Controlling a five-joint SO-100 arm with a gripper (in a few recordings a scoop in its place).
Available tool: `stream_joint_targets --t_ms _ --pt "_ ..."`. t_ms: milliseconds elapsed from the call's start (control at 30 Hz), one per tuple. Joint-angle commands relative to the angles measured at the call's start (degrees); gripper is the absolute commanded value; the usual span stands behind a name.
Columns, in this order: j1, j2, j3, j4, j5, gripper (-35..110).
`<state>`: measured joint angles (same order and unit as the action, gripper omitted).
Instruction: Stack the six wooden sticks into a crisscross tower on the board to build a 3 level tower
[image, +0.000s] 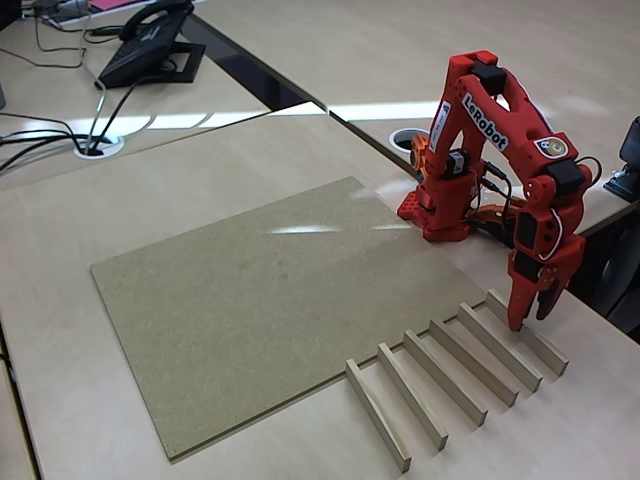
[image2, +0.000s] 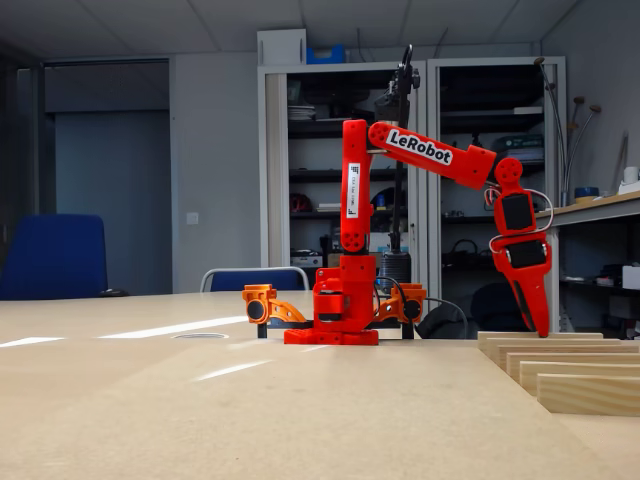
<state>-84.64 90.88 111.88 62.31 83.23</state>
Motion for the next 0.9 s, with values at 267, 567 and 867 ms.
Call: stream_joint_targets --t_ms 267,567,867 --pt "0.44 -2.11 1.67 -6.42 -1.05 15" --pt "1.67 -2.11 1.49 -7.38 -1.32 0" --pt "4.31 6.77 -11.25 11.43 -0.62 0"
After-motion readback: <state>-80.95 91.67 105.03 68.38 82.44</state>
